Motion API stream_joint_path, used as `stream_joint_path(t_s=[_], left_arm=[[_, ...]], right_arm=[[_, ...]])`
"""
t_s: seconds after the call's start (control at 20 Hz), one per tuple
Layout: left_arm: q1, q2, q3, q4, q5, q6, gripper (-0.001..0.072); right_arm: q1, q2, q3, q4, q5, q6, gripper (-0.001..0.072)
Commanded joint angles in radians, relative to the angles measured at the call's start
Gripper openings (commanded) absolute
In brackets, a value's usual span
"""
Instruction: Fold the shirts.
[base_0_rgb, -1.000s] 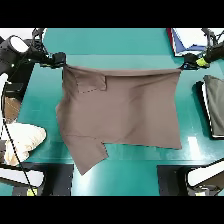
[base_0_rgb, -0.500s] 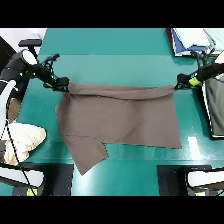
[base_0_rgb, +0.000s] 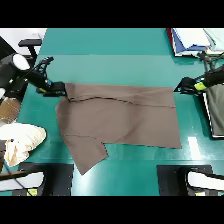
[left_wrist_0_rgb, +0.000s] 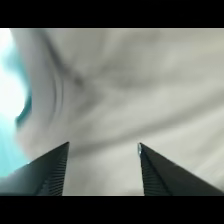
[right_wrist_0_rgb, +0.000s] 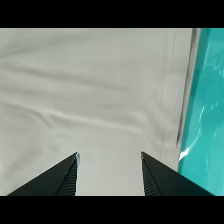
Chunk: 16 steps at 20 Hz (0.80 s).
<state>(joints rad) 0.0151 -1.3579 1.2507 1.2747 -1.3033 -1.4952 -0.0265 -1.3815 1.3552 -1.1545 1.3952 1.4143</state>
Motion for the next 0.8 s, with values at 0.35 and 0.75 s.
stream_joint_path(t_s=[0.35,0.75], left_arm=[[-0.001,0.586,-0.796,-0.091,0.027,-0.137,0.05],[-0.001,0.593,-0.946,-0.269,0.207,-0.111,0.05]], right_arm=[[0.044,0.233,-0.005,0.01,-0.008,-0.005,0.0449],[0.042,0.232,-0.005,0.009,-0.008,-0.005,0.0449]])
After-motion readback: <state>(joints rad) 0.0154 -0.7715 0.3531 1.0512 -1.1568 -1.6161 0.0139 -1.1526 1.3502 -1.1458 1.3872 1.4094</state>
